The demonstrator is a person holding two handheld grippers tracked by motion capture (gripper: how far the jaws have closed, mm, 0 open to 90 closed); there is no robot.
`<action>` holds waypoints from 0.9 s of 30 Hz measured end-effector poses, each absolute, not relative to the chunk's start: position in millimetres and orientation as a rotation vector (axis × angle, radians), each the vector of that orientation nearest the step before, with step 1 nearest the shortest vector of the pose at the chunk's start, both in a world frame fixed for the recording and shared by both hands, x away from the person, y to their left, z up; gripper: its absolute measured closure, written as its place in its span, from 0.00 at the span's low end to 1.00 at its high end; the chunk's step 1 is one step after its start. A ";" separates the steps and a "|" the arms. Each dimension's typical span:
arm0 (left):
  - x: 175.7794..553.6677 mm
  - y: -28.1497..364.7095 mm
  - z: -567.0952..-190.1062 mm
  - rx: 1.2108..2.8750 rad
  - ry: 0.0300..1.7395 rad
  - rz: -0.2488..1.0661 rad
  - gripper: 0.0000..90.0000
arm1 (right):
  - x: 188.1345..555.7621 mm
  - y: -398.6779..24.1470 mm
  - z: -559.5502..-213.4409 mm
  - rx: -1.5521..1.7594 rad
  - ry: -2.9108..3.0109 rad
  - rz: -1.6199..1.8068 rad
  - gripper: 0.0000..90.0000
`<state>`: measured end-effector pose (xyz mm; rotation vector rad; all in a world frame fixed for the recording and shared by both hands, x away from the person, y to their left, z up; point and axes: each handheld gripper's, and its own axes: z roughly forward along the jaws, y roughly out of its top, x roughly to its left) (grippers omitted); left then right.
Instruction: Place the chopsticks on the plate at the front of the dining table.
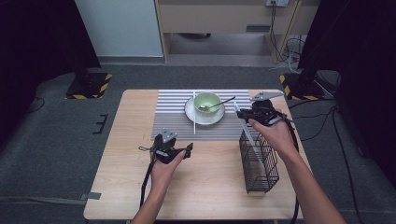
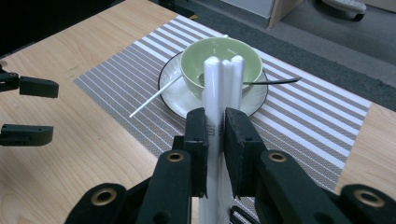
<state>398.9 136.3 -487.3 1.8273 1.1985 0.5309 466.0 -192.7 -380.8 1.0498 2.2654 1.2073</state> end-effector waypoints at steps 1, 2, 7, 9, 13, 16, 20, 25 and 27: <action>399.1 136.4 -487.2 1.827 1.199 0.532 0.15 | 465.6 -193.5 -380.2 1.047 2.262 1.210 0.91; 399.2 136.3 -487.1 1.828 1.199 0.532 0.16 | 464.8 -194.3 -379.4 1.048 2.260 1.212 0.92; 399.2 134.5 -486.3 1.836 1.193 0.533 0.16 | 463.5 -196.5 -376.9 1.045 2.254 1.232 0.93; 399.1 133.6 -485.9 1.834 1.191 0.532 0.15 | 463.7 -196.7 -376.0 1.036 2.246 1.244 0.93; 399.5 133.5 -485.6 1.835 1.191 0.534 0.15 | 463.6 -197.2 -373.0 1.028 2.238 1.258 0.93; 399.6 133.4 -485.6 1.837 1.190 0.534 0.15 | 463.8 -198.1 -369.0 1.018 2.229 1.277 0.93; 399.5 133.3 -485.7 1.837 1.190 0.532 0.15 | 463.7 -197.9 -362.2 0.997 2.220 1.297 0.93; 398.9 133.4 -485.1 1.837 1.189 0.530 0.15 | 464.8 -199.6 -359.8 0.997 2.216 1.318 0.93; 398.8 133.8 -484.9 1.833 1.186 0.528 0.15 | 464.4 -201.2 -359.2 1.001 2.216 1.323 0.93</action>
